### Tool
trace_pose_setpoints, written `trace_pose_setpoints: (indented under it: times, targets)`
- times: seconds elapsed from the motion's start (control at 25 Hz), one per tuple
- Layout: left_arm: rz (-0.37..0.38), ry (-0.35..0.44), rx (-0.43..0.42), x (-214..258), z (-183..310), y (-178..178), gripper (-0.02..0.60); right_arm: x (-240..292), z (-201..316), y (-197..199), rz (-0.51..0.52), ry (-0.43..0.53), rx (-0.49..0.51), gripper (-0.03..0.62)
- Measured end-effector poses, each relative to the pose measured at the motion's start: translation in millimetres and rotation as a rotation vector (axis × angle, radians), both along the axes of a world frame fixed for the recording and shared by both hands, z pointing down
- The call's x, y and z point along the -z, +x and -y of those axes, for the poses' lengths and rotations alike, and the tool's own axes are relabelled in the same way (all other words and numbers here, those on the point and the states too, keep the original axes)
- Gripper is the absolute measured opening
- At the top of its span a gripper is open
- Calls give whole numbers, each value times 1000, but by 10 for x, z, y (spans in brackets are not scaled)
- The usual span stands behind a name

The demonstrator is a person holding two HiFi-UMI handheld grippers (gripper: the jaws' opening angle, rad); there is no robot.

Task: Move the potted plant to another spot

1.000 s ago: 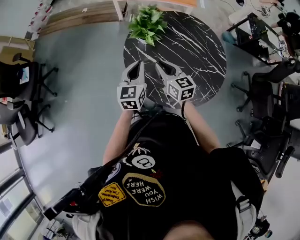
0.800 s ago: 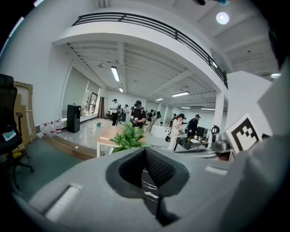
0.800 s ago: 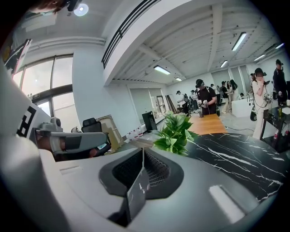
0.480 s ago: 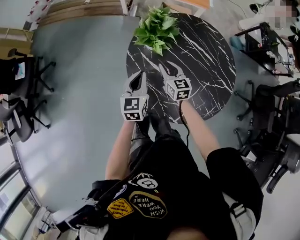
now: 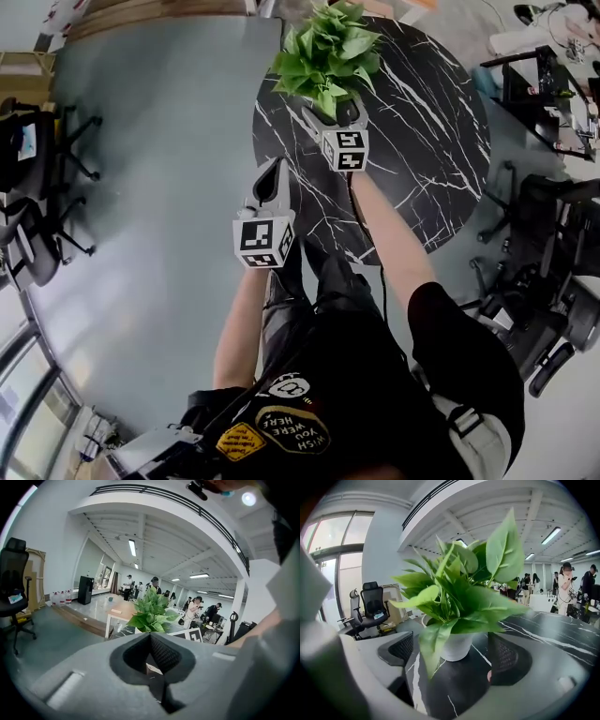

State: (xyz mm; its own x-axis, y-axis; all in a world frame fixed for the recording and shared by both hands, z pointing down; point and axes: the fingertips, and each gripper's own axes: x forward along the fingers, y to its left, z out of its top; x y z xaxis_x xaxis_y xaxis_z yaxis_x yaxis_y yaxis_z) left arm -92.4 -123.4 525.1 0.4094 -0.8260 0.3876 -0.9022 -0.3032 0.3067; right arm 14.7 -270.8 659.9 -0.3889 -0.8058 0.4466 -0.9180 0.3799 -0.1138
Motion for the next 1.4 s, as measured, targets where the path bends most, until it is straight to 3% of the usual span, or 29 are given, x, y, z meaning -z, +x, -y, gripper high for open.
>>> trace_pose_setpoints:
  times: [0.4,0.6,0.92,1.12,1.4]
  targets:
    - [-32,-45,13,-213,-92,-103,5,-250,466,-172,-25,108,51,526]
    - [-40,-61,9,-278,-131,-105,5,-217,532,-264,-35,143,50,492]
    - [-31,-51,-9,-263,-112,-67,5,-220,536,-212,-24,138,32,491]
    - [-26,-55,-33,-290,-133,5,5,-210,594,117,-31,139,-22,491]
    - [-13,-79,-97,-416,-243,426,5,-219,675,1006,-48,135,-96,489]
